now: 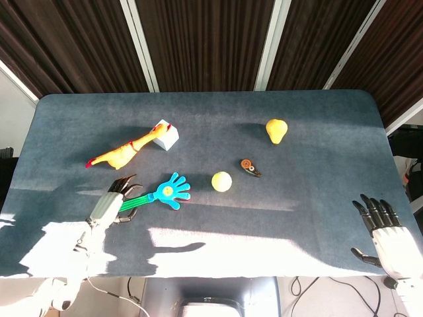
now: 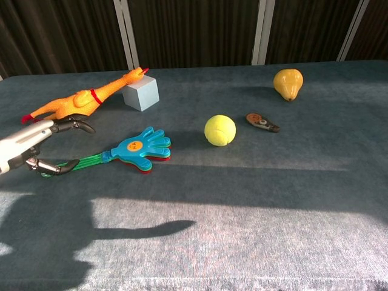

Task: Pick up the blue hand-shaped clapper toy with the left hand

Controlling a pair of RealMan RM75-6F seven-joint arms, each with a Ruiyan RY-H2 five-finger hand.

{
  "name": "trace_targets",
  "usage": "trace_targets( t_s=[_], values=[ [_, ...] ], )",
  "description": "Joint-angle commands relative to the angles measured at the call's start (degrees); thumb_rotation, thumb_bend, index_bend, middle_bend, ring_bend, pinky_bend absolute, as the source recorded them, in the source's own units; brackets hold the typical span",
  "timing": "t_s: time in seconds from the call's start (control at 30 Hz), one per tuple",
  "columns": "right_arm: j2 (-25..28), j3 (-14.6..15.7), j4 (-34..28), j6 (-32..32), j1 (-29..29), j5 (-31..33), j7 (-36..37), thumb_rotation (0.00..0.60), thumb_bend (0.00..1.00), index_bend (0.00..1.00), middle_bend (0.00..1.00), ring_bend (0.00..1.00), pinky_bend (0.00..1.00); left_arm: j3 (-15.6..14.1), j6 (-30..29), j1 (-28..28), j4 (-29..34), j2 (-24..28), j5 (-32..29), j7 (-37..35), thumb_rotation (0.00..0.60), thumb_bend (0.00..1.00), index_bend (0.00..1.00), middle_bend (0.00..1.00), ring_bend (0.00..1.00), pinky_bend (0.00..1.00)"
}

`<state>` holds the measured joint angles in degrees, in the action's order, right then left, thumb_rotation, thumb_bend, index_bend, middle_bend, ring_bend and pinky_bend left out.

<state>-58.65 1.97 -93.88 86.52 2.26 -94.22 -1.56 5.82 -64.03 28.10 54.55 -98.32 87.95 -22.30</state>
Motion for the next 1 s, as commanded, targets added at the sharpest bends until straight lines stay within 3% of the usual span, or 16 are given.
trace_targets(
  t_s=[0.03,0.3,1.0],
  values=[
    [0.0,0.1,0.0,-0.2,0.1,-0.1,0.1,0.6,0.18,0.0,0.0,0.0,0.0,0.7,2.0,1.5,-5.5,-4.3,-2.2,0.3,0.6,0.39,0.25,0.0,0.0,0.0],
    [0.5,0.2,-0.2,-0.4,0.1,-0.2,0.9,0.6,0.18,0.0,0.0,0.0,0.0,1.3,3.0,2.5,-10.2,-7.8,-4.2,0.8,0.6,0.39,0.26,0.0,0.0,0.0],
    [1.2,0.1,-0.6,-1.0,0.2,0.1,2.0,0.6,0.18,0.0,0.0,0.0,0.0,0.9,4.0,4.1,-11.1,-10.1,-5.3,-0.9,0.6,0.39,0.33,0.0,0.0,0.0]
  ],
)
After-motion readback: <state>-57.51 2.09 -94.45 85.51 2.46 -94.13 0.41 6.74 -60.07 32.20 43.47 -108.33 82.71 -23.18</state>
